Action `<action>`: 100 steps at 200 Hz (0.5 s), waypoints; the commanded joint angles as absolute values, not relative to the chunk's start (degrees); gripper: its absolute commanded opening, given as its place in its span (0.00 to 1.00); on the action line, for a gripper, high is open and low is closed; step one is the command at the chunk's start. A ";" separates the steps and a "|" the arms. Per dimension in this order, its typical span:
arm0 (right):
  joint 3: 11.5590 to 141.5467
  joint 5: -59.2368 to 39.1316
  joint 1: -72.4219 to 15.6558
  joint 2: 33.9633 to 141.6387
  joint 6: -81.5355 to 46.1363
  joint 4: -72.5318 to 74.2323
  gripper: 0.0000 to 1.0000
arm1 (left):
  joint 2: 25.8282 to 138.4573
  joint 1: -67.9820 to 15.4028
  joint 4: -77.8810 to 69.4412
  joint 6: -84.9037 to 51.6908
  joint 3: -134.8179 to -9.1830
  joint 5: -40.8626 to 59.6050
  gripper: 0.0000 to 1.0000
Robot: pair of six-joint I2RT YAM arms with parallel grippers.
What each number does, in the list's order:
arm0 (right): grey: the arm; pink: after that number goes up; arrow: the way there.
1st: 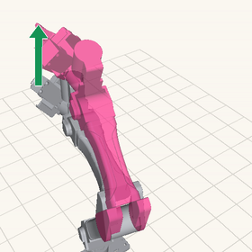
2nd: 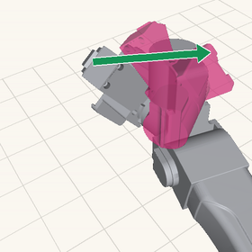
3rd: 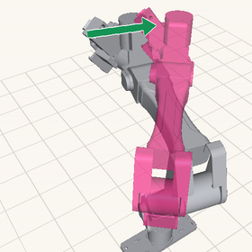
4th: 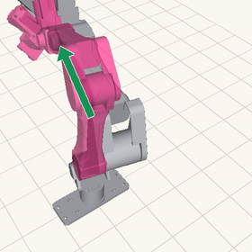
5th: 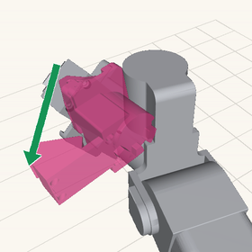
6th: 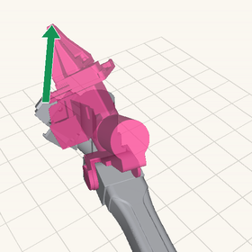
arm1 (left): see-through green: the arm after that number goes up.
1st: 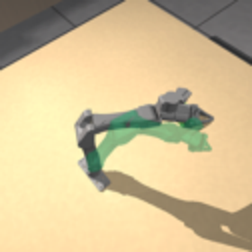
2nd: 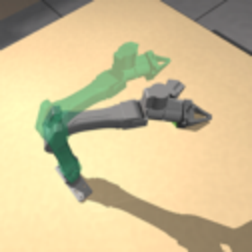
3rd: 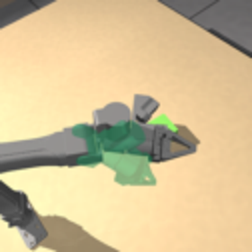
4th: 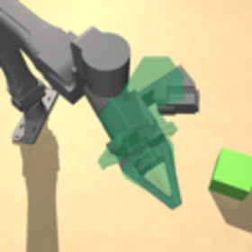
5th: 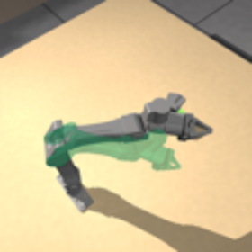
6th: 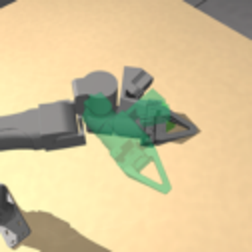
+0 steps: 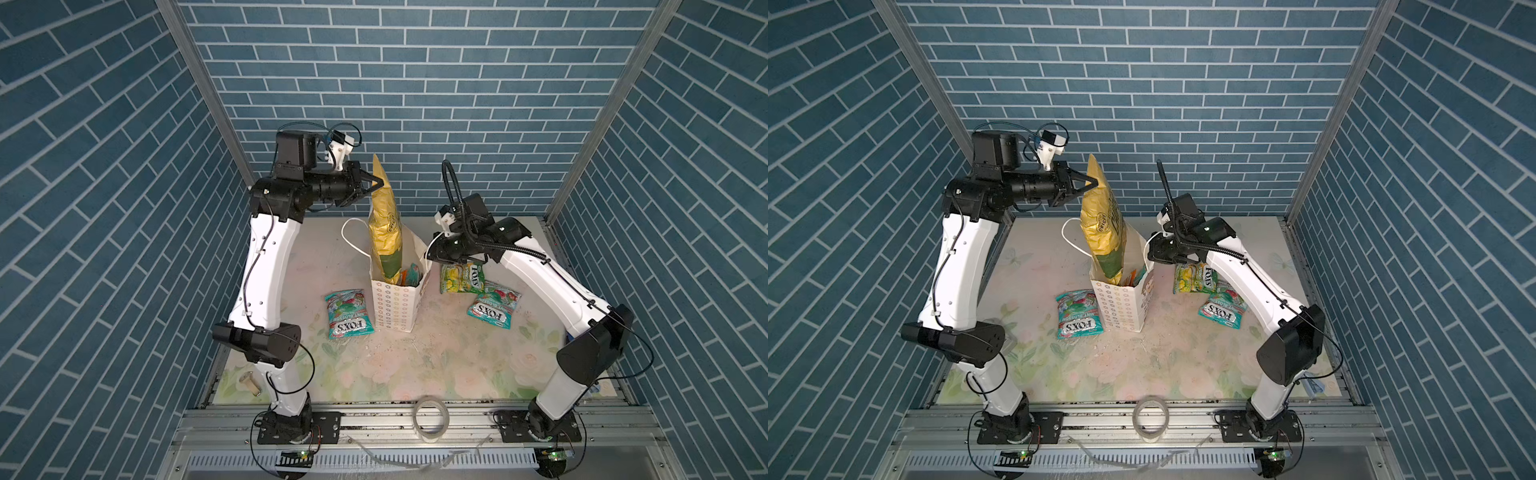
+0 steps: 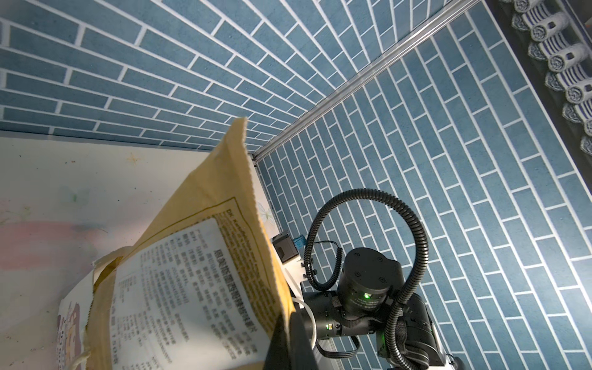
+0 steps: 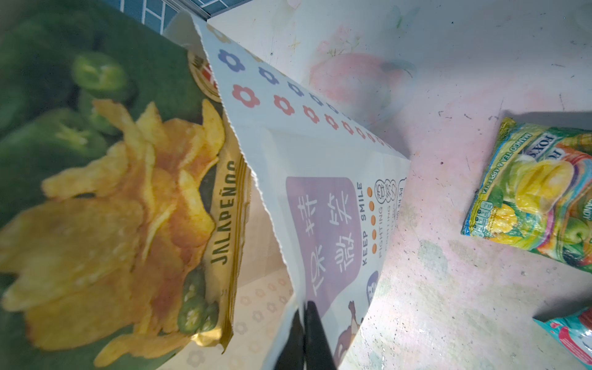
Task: Take the snacks out of the paper bag
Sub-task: 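Lift the yellow chips bag up out of the paper bag with left gripper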
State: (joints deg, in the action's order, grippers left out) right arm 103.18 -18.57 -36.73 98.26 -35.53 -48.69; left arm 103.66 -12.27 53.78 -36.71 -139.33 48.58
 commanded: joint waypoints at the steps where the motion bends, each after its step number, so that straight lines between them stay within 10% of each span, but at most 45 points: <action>1: 105.71 -19.25 -37.34 98.04 -33.75 -47.98 0.00 | 101.11 -11.77 52.12 -36.40 -141.83 50.16 0.00; 100: 105.98 -19.86 -37.86 98.39 -33.23 -47.91 0.00 | 94.85 -7.58 50.57 -38.32 -143.80 52.20 0.00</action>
State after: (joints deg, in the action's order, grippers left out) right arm 103.35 -18.59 -37.23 98.43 -35.48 -48.75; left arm 98.39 -9.39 54.35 -38.17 -142.30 50.06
